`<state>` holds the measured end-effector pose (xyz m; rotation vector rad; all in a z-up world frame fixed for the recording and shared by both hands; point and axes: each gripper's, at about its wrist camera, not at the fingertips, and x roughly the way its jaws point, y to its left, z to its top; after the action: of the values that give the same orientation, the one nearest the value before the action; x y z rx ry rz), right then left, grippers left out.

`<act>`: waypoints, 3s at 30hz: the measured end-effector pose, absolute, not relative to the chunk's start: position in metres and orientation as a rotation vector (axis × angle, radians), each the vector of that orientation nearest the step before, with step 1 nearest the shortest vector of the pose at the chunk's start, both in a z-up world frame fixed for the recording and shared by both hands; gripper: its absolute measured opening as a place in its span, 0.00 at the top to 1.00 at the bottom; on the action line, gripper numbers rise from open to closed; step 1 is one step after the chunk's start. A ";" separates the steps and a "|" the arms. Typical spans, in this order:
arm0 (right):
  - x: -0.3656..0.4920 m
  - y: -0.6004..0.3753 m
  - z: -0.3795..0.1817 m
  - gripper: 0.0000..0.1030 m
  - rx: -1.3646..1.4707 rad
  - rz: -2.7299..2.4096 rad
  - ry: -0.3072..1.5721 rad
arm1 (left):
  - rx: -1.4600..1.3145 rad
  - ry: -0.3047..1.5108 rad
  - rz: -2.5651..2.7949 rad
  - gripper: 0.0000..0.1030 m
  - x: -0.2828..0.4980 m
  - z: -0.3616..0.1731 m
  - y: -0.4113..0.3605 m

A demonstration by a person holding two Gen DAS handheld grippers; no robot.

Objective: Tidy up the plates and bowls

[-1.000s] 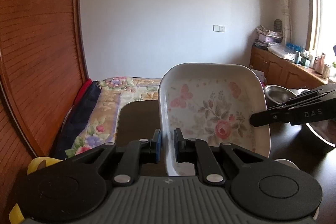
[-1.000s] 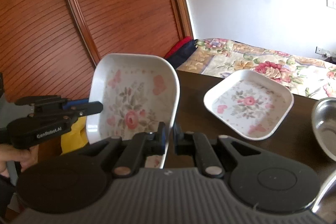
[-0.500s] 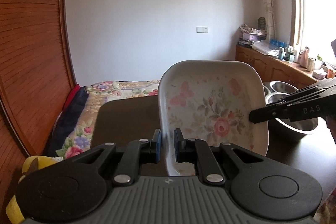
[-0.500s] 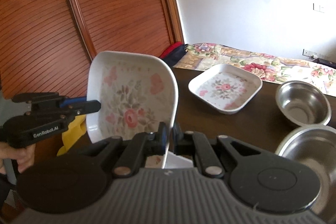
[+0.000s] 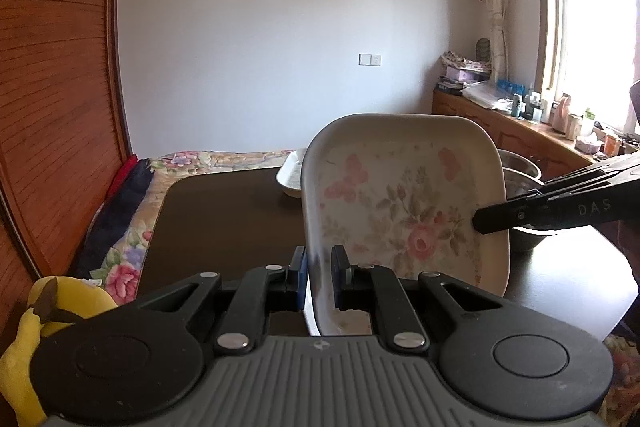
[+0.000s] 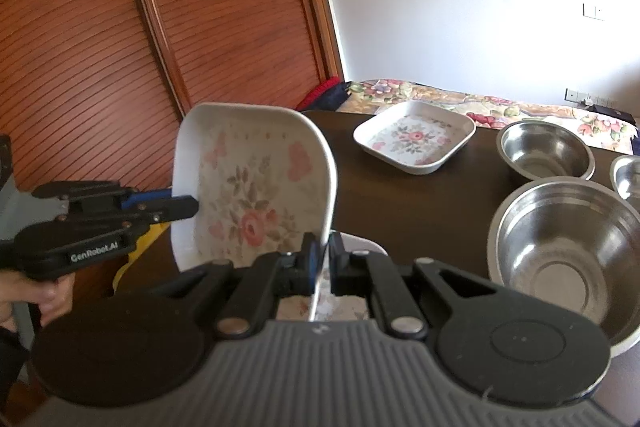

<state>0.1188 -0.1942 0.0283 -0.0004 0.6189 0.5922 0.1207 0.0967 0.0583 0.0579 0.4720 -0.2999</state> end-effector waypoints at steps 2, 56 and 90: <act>0.117 -0.198 0.029 0.92 0.005 0.593 0.614 | 0.055 0.478 -0.302 0.59 0.118 0.055 0.095; 0.127 -0.189 -0.030 0.89 -0.084 0.521 0.665 | -0.038 0.609 -0.256 0.59 0.163 0.002 0.087; 0.073 -0.230 0.007 0.87 -0.054 0.514 0.374 | 0.078 0.387 -0.274 0.01 0.115 0.033 0.058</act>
<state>0.0727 -0.2298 0.0066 -0.0543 0.3740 0.5140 0.1149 0.0578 0.0326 0.0775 0.3867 -0.2740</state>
